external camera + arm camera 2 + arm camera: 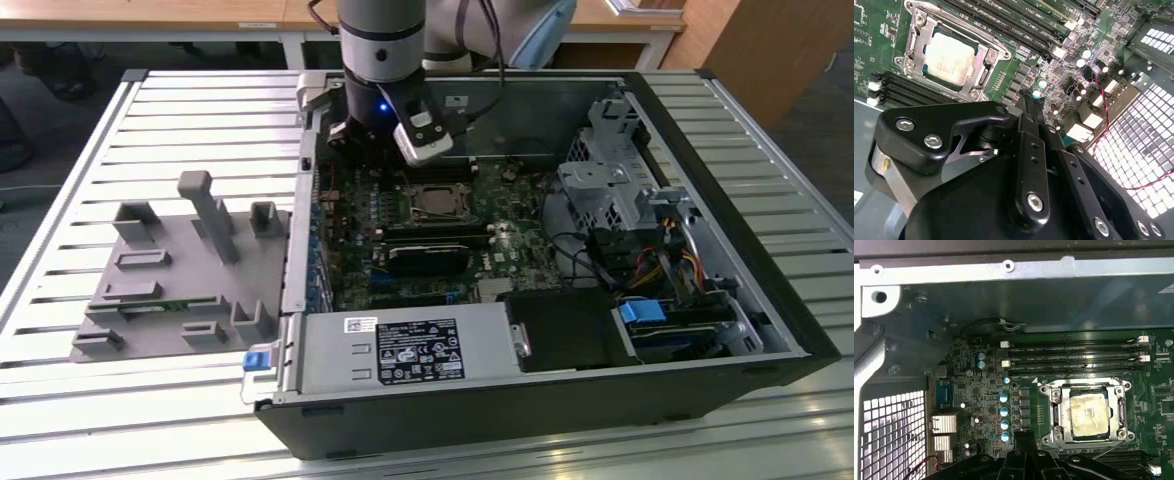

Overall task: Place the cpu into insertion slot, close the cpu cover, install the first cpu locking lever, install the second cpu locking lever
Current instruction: 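Install the first cpu locking lever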

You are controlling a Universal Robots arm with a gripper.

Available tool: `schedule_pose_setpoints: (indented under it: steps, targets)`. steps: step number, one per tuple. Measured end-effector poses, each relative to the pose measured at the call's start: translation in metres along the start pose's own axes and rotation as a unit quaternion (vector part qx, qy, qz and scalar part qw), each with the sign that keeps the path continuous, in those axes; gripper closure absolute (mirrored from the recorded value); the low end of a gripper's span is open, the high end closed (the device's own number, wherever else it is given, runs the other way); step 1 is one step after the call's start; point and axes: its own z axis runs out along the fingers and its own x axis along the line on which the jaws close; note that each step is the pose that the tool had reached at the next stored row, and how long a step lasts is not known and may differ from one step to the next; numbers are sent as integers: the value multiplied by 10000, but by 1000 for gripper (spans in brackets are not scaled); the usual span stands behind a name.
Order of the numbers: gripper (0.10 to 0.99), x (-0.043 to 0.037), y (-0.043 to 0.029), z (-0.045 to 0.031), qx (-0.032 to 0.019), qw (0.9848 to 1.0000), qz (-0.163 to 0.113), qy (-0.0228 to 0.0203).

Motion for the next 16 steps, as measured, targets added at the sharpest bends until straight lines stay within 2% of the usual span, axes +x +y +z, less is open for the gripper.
schedule_pose_setpoints:
  steps: [1,2,3,5,16]
  targets:
    - [980,-3,-43,0,0,10000,0,0]
    - [980,-4,-45,-39,0,10000,0,0]
    - [980,-4,-45,-39,0,10000,0,0]
    - [980,-4,-42,-87,0,10000,0,0]
    - [980,-2,-17,-87,0,10000,0,0]
